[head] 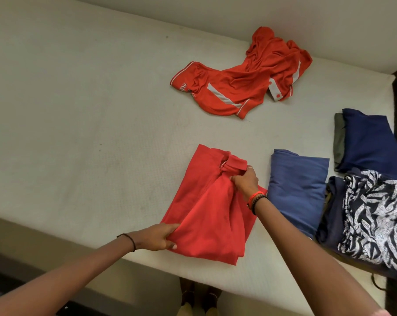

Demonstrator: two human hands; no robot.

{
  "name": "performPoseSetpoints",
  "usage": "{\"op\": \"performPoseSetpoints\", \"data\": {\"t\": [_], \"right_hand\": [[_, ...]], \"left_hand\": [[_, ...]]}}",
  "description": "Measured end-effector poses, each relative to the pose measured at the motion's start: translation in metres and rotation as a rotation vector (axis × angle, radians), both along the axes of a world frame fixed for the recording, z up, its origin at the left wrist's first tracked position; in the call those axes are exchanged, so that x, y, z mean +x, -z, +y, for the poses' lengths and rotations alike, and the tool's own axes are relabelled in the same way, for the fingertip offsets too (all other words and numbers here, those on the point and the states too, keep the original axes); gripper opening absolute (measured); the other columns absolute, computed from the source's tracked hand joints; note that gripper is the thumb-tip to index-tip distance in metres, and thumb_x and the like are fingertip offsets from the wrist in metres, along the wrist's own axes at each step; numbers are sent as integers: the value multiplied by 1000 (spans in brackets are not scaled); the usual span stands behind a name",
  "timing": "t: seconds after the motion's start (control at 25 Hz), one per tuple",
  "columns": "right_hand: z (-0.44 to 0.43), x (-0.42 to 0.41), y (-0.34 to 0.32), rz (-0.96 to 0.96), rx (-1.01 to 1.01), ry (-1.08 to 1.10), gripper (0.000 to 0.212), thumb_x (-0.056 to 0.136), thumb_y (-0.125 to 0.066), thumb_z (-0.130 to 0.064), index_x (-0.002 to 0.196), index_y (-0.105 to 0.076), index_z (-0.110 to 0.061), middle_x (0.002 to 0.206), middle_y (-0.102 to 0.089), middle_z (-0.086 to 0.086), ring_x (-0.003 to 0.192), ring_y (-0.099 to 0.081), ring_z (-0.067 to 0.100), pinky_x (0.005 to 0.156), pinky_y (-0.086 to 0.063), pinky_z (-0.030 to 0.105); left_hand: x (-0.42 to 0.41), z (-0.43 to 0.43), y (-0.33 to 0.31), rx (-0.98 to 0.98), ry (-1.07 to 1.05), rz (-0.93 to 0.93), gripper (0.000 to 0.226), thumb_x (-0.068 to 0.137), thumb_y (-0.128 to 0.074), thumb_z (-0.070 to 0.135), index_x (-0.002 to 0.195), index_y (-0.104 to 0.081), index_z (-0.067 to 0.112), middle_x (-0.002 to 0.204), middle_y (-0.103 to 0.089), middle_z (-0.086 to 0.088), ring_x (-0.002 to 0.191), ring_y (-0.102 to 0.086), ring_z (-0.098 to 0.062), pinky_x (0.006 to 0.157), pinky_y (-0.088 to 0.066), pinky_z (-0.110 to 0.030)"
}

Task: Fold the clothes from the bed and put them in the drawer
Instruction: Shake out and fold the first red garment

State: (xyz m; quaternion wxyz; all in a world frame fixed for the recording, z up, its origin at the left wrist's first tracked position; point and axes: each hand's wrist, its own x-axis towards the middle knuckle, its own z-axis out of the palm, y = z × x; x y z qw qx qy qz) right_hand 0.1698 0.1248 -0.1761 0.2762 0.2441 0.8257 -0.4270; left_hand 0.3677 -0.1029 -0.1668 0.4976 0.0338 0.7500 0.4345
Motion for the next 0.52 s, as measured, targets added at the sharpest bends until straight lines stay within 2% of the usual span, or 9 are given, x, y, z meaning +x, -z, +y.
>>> {"op": "performPoseSetpoints", "data": {"t": [0.08, 0.2, 0.28, 0.32, 0.36, 0.4, 0.44, 0.48, 0.52], "right_hand": [[9, 3, 0, 67, -122, 26, 45, 81, -64, -3, 121, -50, -17, 95, -64, 9, 85, -59, 23, 78, -50, 33], [22, 5, 8, 60, -196, 65, 57, 81, -68, -6, 130, -43, -19, 100, -65, 11, 94, -62, 27, 93, -50, 48], [20, 11, 2, 74, -13, -12, 72, 85, -67, -17, 146, -27, -15, 123, -57, 16, 114, -54, 33, 102, -42, 47], [17, 21, -7, 151, 151, -100, 75, 88, -62, -23, 149, -21, -11, 134, -48, 19, 123, -47, 34, 105, -37, 45], [15, 35, -16, 310, 300, -212, 73, 90, -58, -28, 149, -19, -8, 141, -41, 20, 130, -40, 34, 106, -32, 45], [12, 55, -27, 497, 380, -346, 72, 92, -54, -33, 149, -20, -6, 146, -37, 19, 135, -34, 33, 109, -29, 46], [11, 81, -33, 638, 386, -509, 75, 91, -51, -41, 149, -21, -5, 151, -32, 17, 139, -29, 31, 112, -25, 47], [10, 111, -36, 692, 352, -697, 83, 87, -50, -50, 149, -20, -4, 154, -25, 14, 143, -22, 28, 115, -18, 48], [13, 142, -33, 698, 341, -886, 93, 81, -52, -57, 149, -20, -3, 156, -19, 14, 145, -17, 27, 115, -14, 50]], "left_hand": [[3, -7, 0, 67, -112, -73, 53, 91, -59, 19, 140, -39, 30, 130, -53, 15, 113, -54, 0, 95, -45, -19], [5, -16, 3, 77, -336, -142, 38, 96, -54, 17, 130, -44, 31, 106, -58, 7, 82, -58, -5, 71, -49, -18], [9, -15, 5, -23, -397, -139, 37, 97, -52, 20, 130, -41, 31, 103, -59, 2, 76, -60, -10, 69, -52, -21], [12, -12, 6, -103, -366, -81, 45, 97, -51, 26, 138, -35, 30, 110, -59, 0, 81, -62, -12, 75, -53, -23], [18, -9, 7, -222, -285, 62, 53, 97, -49, 34, 145, -26, 29, 121, -57, -1, 93, -63, -14, 85, -51, -25], [24, -3, 8, -362, -207, 291, 60, 96, -45, 42, 149, -21, 26, 134, -51, -2, 108, -59, -15, 96, -46, -27], [32, 2, 9, -466, -131, 543, 64, 96, -42, 48, 150, -19, 24, 143, -42, -2, 123, -50, -16, 107, -37, -30], [37, 8, 7, -523, -37, 738, 69, 95, -40, 54, 151, -20, 20, 151, -33, -4, 135, -39, -17, 113, -27, -35], [40, 12, 4, -544, 80, 855, 73, 93, -40, 58, 151, -21, 17, 155, -25, -5, 142, -28, -18, 116, -20, -40]]}}
